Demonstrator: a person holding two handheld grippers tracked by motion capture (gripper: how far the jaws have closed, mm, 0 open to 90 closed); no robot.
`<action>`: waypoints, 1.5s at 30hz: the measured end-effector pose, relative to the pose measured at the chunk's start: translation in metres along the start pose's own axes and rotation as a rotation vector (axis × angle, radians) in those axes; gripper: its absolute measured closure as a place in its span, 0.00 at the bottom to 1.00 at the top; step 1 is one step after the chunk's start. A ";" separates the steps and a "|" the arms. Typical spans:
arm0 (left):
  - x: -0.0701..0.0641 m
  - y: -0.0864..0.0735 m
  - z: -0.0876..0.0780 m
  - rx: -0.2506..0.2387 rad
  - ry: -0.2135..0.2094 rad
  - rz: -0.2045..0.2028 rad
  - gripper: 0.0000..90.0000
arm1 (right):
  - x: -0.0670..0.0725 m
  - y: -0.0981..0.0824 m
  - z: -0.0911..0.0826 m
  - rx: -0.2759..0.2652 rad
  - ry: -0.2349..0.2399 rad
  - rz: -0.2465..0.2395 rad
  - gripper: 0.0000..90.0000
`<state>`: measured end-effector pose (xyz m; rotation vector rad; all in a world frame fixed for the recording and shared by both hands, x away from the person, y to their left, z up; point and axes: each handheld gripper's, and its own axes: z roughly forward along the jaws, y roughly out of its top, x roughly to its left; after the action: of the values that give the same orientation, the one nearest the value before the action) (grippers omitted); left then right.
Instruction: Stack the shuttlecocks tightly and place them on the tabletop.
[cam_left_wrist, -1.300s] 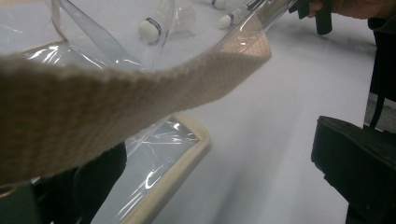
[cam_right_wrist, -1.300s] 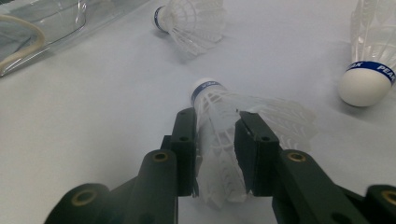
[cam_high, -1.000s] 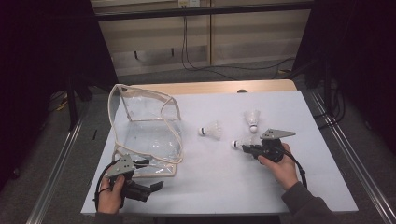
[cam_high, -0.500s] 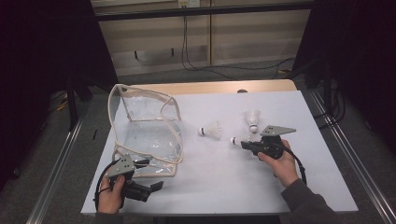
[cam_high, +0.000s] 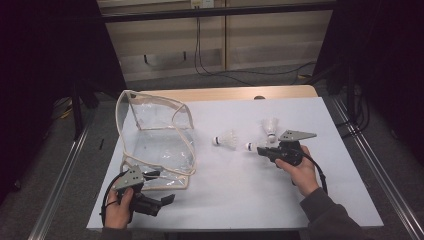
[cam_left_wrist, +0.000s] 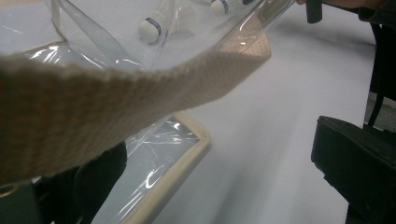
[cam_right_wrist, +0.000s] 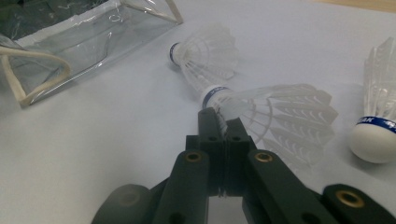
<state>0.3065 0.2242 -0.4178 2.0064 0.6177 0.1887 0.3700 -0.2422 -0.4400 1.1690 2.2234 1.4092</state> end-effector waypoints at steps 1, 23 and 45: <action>0.000 0.000 0.000 0.002 0.001 0.003 0.04 | 0.000 0.001 0.000 -0.001 -0.002 -0.004 0.99; 0.000 0.000 0.000 0.001 0.001 0.001 0.04 | -0.006 0.010 0.007 -0.015 -0.006 -0.003 0.99; 0.000 0.000 0.000 0.001 -0.001 -0.002 0.04 | -0.009 0.015 0.019 -0.011 -0.010 0.000 1.00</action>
<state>0.3065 0.2240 -0.4181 2.0069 0.6188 0.1862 0.3939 -0.2337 -0.4384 1.1697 2.2056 1.4109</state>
